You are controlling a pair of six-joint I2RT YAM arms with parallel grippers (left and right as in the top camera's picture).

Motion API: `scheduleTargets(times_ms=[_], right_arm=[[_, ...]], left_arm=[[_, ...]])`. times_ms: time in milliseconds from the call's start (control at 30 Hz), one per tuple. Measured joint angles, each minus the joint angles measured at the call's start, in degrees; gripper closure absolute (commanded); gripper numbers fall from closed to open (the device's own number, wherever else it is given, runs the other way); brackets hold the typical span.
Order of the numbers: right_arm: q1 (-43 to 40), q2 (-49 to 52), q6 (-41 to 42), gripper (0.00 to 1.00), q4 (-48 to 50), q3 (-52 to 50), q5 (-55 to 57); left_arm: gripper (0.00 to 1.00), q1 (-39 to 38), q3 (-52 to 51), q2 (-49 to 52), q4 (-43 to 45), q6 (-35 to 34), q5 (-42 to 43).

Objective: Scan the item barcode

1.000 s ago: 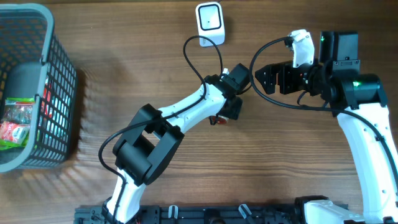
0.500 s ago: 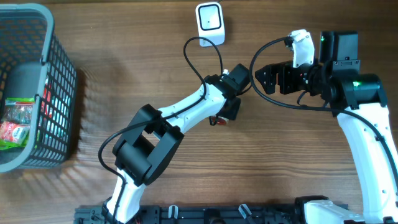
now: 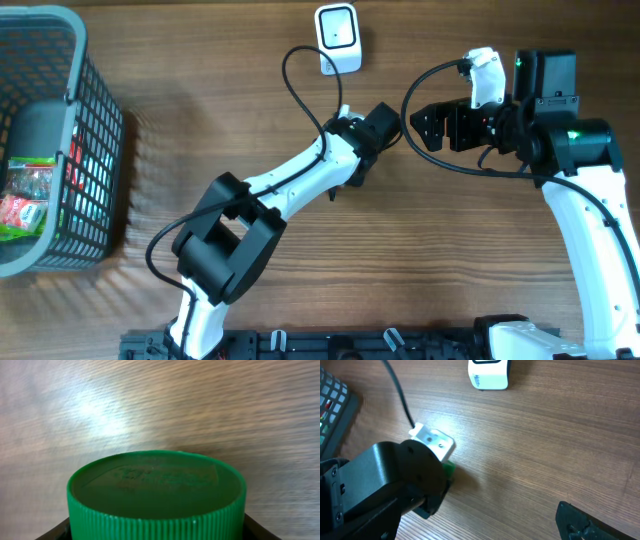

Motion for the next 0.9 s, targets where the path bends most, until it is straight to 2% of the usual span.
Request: scheduleTargets(times_ms=[33,67,167,267,367,433,533,633,733,900], right_arm=[[0.0,0.0,0.0,0.0,0.0,0.0,0.0],[0.0,0.0,0.0,0.0,0.0,0.0,0.0],[0.0,0.0,0.0,0.0,0.0,0.0,0.0],[0.0,0.0,0.0,0.0,0.0,0.0,0.0],[0.0,0.0,0.0,0.0,0.0,0.0,0.0],[0.0,0.0,0.0,0.0,0.0,0.0,0.0],[0.0,0.0,0.0,0.0,0.0,0.0,0.0],[0.0,0.0,0.0,0.0,0.0,0.0,0.0],[0.0,0.0,0.0,0.0,0.0,0.0,0.0],[0.0,0.0,0.0,0.0,0.0,0.0,0.0]], left_arm=[[0.44,-0.1,0.0,-0.2,-1.0,-1.0,0.1],[0.39,-0.4,0.0,-0.3,-2.1,-1.9,-0.2],[0.45,-2.2,0.0,-0.5,-2.9,-4.6,-7.9],[0.4,-2.3,0.0,-0.8,-2.6,-6.0,-7.1],[0.42,-2.6,0.0,-0.8,-2.6,-6.7,-8.9],[0.42,-2.4,0.0,-0.8,0.8,-7.1,-7.6],[0.42,-1.5,0.0,-0.8,4.6,-7.3,-0.6],[0.32,-1.3,0.0,-0.6,6.4,-7.6,3.8],[0.13,-1.3,0.0,-0.2,6.5,-7.8,5.6],[0.11,-1.2,0.0,0.0,6.5,-8.4,7.6]])
